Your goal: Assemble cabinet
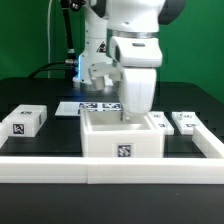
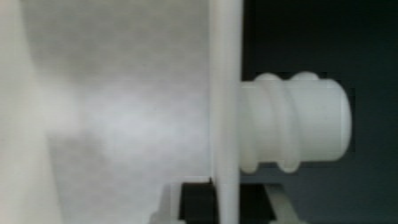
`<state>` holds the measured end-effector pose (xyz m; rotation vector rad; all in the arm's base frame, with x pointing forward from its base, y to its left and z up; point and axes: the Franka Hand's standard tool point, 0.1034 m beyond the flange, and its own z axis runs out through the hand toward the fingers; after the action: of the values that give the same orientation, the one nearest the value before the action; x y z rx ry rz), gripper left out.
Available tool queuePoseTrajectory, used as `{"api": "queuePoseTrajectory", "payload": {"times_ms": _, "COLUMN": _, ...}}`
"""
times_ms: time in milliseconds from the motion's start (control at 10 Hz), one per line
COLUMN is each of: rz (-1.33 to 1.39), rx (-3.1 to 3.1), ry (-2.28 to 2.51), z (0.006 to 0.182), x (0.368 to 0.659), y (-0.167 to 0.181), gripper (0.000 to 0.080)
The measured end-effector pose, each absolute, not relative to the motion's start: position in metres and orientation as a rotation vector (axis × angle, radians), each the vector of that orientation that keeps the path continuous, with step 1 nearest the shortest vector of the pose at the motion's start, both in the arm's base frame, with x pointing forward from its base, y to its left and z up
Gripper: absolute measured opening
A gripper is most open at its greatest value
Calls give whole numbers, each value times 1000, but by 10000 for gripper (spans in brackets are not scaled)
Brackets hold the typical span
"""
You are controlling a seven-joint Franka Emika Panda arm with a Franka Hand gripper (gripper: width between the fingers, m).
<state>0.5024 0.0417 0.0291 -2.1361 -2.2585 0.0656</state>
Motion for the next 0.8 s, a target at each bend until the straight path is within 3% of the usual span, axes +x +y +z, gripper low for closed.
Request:
{"api": "queuePoseTrajectory", "payload": {"times_ms": 500, "rz": 28, "rx": -2233, "ry": -2160, "z": 22, "x": 517, "y": 101, "gripper": 38}}
{"api": "queuePoseTrajectory", "payload": {"times_ms": 800, "rz": 31, "rx": -2214, "ry": -2179, "z": 22, "x": 518, "y": 114, "gripper": 38}}
